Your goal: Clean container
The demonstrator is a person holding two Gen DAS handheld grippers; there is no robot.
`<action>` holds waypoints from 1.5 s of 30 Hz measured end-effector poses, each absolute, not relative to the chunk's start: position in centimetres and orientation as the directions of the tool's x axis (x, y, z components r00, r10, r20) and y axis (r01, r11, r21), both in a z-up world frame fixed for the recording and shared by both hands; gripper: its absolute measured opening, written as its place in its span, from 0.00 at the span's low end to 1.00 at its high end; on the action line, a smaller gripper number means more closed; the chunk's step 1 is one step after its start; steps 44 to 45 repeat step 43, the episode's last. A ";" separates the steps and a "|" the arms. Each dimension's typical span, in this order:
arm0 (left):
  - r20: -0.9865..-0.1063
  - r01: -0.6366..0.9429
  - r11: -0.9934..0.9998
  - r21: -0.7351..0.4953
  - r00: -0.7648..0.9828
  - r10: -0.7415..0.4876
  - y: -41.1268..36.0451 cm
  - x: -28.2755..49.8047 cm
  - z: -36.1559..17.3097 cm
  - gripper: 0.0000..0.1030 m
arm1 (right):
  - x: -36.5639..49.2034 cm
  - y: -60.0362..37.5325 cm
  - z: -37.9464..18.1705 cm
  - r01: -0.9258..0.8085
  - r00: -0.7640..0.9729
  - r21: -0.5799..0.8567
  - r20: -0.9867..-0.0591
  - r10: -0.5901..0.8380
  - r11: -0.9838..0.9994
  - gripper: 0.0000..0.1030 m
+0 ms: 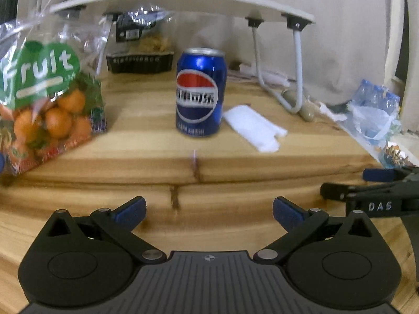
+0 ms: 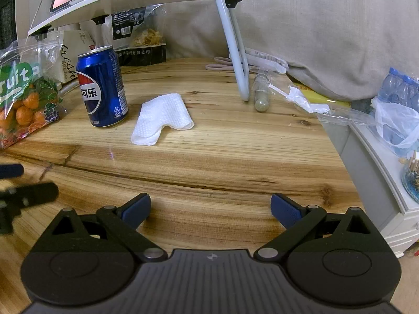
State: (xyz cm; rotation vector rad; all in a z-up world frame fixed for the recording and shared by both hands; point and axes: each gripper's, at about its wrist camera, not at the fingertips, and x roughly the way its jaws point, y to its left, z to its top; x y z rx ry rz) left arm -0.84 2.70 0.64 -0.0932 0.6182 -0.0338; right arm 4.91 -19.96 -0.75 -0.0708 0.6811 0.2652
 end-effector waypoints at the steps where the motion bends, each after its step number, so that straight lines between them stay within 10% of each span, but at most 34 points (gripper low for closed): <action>1: -0.568 0.003 0.996 -0.094 0.821 -0.056 2.7 -0.9 0.7 1.00 | 4.9 -19.9 -0.8 -0.265 0.745 0.022 -0.630 0.219 0.964 1.00; 45: -0.634 -0.073 0.997 -0.015 0.772 0.047 0.1 0.2 -0.1 1.00 | 4.9 -19.9 -0.7 -0.265 0.745 0.021 -0.631 0.218 0.964 1.00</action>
